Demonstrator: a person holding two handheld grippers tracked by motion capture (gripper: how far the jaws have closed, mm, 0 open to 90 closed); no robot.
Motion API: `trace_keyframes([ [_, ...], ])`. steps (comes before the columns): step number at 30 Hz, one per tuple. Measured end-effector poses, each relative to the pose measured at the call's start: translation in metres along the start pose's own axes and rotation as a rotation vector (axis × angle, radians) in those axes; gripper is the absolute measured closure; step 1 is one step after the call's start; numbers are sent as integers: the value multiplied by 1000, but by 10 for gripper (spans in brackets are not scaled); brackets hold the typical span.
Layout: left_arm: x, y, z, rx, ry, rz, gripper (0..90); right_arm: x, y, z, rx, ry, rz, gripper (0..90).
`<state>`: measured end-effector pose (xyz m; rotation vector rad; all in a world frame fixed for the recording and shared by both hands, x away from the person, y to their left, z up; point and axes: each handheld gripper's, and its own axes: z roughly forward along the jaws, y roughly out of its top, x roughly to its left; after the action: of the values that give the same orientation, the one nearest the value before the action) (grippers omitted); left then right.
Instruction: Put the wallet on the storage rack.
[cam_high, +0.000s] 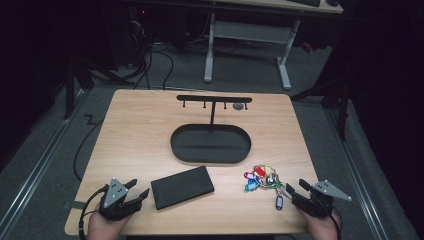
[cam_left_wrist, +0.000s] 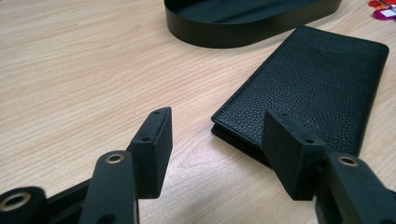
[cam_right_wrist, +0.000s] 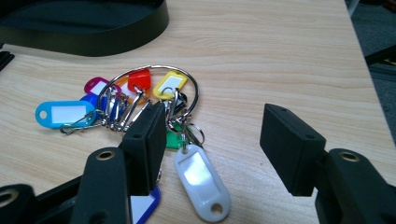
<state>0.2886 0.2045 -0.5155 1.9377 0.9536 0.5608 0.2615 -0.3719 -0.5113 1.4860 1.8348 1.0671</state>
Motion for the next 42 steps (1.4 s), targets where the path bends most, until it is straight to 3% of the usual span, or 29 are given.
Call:
trace_keyframes([
  [10,2,1,11,46,-12,-21,500,-5,-5,0,13,13,-8,411],
  [20,8,3,24,78,8,-53,727,-3,-4,1,18,23,-16,413],
  [23,8,13,39,114,41,14,816,0,-4,3,22,30,-31,413],
  [30,4,26,64,147,68,47,874,3,-4,4,27,36,-42,414],
  [35,1,24,67,171,59,75,879,3,-5,3,25,38,-41,414],
  [42,-7,17,55,181,6,103,878,5,-4,1,22,37,-43,415],
])
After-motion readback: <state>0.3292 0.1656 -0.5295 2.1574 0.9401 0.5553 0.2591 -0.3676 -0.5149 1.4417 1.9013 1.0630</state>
